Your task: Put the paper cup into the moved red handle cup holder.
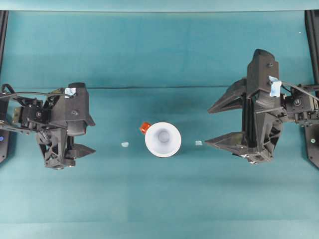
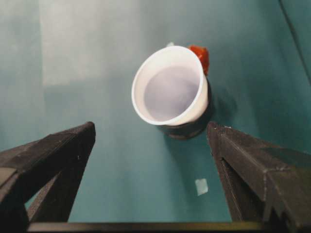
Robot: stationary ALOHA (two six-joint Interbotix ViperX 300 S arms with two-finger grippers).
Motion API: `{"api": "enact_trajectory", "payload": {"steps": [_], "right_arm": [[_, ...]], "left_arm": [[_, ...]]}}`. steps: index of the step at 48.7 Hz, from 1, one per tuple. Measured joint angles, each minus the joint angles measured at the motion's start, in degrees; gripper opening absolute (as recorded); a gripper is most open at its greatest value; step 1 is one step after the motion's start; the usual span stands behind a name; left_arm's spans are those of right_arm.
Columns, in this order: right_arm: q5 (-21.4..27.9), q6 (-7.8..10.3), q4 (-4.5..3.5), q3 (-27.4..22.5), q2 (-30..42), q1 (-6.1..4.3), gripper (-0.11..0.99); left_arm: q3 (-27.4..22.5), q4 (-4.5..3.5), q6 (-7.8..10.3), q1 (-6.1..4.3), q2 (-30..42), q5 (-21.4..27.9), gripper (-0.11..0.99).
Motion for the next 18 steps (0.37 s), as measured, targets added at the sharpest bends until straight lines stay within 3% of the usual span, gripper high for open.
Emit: {"api": "enact_trajectory", "payload": {"steps": [18], "right_arm": [[0.00,0.00,0.00,0.70,0.00,0.00,0.79]], "left_arm": [[0.00,0.09,-0.09,0.00,0.00,0.00,0.93]]}}
